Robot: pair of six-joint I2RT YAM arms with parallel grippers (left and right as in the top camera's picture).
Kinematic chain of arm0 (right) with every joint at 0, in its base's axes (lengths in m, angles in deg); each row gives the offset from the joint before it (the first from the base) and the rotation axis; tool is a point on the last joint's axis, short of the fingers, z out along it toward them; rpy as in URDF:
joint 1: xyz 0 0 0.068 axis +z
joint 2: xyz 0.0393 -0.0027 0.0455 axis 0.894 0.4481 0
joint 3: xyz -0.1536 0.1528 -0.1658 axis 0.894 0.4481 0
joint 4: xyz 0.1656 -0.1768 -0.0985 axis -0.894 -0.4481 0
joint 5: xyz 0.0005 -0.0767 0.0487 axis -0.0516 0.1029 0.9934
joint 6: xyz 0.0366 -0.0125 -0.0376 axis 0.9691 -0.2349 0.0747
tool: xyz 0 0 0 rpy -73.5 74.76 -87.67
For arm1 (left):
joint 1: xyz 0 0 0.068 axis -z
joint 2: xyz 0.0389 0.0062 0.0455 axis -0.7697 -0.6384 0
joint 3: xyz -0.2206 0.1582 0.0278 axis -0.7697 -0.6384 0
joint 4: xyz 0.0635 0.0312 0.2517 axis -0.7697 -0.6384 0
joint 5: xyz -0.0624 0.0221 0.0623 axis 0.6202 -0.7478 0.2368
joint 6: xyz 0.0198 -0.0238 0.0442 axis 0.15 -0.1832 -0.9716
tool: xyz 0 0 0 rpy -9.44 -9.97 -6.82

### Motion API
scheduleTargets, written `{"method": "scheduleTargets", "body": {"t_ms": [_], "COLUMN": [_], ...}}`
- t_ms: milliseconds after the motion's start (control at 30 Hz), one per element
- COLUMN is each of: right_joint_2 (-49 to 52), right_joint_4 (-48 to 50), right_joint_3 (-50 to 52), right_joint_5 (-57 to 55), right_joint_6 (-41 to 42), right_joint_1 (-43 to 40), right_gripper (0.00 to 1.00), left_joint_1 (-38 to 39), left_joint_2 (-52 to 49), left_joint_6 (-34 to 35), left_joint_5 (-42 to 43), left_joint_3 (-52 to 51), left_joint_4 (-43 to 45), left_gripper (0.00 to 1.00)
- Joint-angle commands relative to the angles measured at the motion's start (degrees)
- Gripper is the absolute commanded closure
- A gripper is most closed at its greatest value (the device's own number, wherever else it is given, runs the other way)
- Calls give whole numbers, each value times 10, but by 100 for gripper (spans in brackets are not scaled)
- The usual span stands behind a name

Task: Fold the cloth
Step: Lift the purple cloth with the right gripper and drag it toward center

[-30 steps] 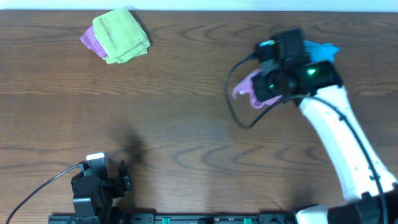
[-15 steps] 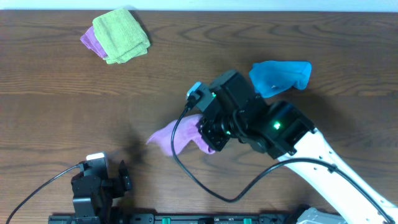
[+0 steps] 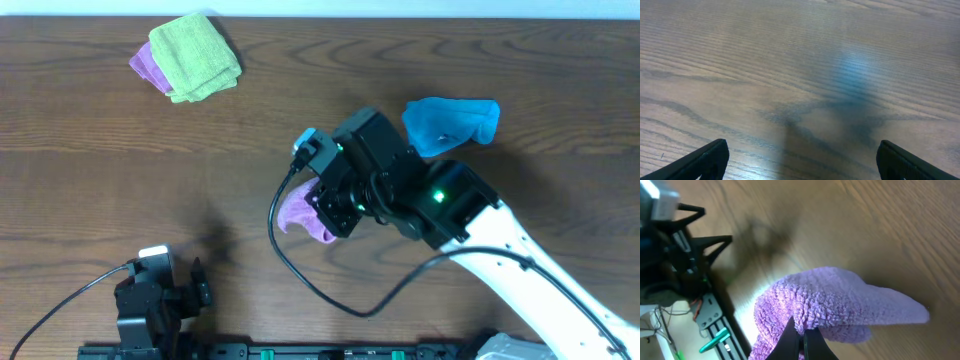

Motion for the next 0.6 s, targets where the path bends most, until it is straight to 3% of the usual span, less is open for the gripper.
{"method": "scheduleTargets", "body": {"t_ms": [0, 200, 233, 267, 333, 367, 433, 567], "right_joint_2": [26, 78, 87, 97, 112, 116, 117, 106], "right_joint_4": [2, 30, 37, 46, 63, 66, 65, 32], "right_joint_3": [-7, -6, -6, -6, -7, -6, -7, -7], "right_joint_5": [-30, -186, -212, -243, -278, -276, -253, -125], "right_joint_6": [-19, -42, -39, -32, -7, 0, 2, -11], "right_joint_1": [-23, -87, -101, -119, -155, -171, -198, -223], "right_gripper": [99, 99, 91, 66, 25, 13, 3, 5], "left_joint_1": [2, 2, 2, 2, 2, 2, 2, 2], "left_joint_2": [4, 4, 4, 4, 4, 4, 4, 4], "left_joint_6": [-3, -3, -3, -3, -3, -3, -3, -3], "left_joint_5": [-10, -10, -10, -10, -10, -10, -10, -10], "left_joint_3": [-11, -11, -11, -11, -11, -11, -11, -11], "left_joint_4": [-29, -29, -29, -29, -29, -29, -29, -29], "left_gripper": [5, 5, 5, 5, 5, 5, 5, 5]}}
